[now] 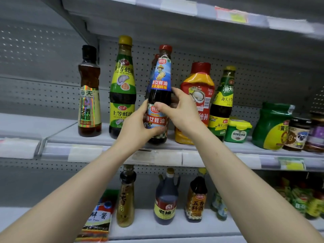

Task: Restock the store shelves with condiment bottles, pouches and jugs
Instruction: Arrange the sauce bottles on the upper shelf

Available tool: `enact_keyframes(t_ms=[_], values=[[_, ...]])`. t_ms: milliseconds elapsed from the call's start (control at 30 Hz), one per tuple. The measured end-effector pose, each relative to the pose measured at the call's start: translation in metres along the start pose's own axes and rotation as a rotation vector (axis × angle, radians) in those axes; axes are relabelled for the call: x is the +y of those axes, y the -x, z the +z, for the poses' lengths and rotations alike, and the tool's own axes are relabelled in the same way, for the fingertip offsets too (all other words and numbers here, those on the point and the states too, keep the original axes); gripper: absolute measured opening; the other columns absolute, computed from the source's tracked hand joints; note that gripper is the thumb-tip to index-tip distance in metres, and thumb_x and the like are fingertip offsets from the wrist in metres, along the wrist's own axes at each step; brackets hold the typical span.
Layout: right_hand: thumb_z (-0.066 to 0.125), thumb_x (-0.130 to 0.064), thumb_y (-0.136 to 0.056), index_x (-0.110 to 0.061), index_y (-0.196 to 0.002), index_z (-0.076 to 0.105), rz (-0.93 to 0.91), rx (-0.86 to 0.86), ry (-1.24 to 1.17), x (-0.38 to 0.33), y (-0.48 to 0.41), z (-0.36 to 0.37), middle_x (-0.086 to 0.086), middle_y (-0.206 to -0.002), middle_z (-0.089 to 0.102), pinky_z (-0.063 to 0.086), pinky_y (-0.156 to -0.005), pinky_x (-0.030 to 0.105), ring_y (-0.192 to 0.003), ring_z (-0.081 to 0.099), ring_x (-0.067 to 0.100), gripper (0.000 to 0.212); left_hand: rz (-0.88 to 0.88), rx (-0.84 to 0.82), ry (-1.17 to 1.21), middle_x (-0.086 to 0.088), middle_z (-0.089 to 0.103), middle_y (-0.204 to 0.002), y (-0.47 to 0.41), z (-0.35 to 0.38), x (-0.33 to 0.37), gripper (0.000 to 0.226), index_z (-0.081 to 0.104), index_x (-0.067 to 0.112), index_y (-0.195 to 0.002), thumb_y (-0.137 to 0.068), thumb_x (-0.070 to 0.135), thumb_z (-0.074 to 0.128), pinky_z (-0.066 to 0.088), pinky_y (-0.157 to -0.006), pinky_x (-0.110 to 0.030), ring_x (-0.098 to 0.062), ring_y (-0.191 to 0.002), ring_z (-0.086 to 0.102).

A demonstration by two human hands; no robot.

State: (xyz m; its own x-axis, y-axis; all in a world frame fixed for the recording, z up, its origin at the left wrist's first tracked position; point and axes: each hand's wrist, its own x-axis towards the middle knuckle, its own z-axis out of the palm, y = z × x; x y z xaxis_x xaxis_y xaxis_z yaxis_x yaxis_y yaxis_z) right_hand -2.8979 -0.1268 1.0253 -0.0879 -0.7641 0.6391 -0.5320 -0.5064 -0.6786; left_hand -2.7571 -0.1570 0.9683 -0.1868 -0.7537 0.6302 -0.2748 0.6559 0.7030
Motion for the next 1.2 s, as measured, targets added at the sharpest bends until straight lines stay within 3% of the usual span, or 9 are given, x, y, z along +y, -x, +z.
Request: enact_keyframes(t_ms=[200,333,800,1033,1200], values=[[0.074,-0.025,-0.091,-0.026,-0.134,0.056,0.066,-0.050,-0.087,0.016,0.012,0.006,-0.003,-0.123,0.069,0.056,-0.097,0.048,-0.112,0.067,0.017,0.046,0.017,-0.018,0.035,0.010,0.066,-0.124,0.002,0.002,0.002,0.089,0.034,0.033,-0.151,-0.077,0.022,0.083,0.054,-0.098,-0.038,-0.004,-0.111,0.063],[0.069,-0.025,-0.095,-0.028,-0.142,0.048,0.130,-0.099,-0.142,0.026,0.017,0.017,-0.002,-0.122,0.069,0.055,-0.098,0.048,-0.111,0.067,0.017,0.052,0.053,-0.033,-0.050,0.009,0.068,-0.118,0.000,0.001,0.005,0.082,0.033,0.034,-0.149,-0.080,0.028,0.077,0.055,-0.092,-0.039,-0.006,-0.104,0.066],[0.065,-0.023,-0.098,-0.024,-0.139,0.047,0.137,-0.084,-0.107,0.027,0.010,0.025,0.001,-0.122,0.067,0.056,-0.095,0.047,-0.109,0.067,0.018,0.045,0.027,-0.026,-0.087,0.008,0.066,-0.122,-0.011,0.002,-0.003,0.084,0.029,0.028,-0.152,-0.082,0.025,0.076,0.054,-0.094,-0.034,-0.007,-0.105,0.064],[0.065,-0.022,-0.098,-0.023,-0.142,0.046,0.147,-0.079,-0.101,0.036,0.011,0.032,0.001,-0.125,0.066,0.055,-0.097,0.048,-0.112,0.066,0.019,0.048,0.008,-0.034,-0.082,0.007,0.064,-0.127,-0.012,0.006,-0.012,0.090,0.024,0.027,-0.155,-0.083,0.022,0.077,0.053,-0.095,-0.030,-0.006,-0.108,0.063],[0.063,-0.016,-0.098,-0.030,-0.144,0.044,0.141,-0.131,-0.090,0.046,0.014,0.026,-0.005,-0.128,0.065,0.052,-0.103,0.047,-0.118,0.062,0.015,0.052,-0.020,-0.140,-0.067,0.009,0.063,-0.130,-0.010,0.001,-0.018,0.110,0.010,0.034,-0.157,-0.076,0.016,0.083,0.053,-0.099,-0.035,-0.007,-0.110,0.064]])
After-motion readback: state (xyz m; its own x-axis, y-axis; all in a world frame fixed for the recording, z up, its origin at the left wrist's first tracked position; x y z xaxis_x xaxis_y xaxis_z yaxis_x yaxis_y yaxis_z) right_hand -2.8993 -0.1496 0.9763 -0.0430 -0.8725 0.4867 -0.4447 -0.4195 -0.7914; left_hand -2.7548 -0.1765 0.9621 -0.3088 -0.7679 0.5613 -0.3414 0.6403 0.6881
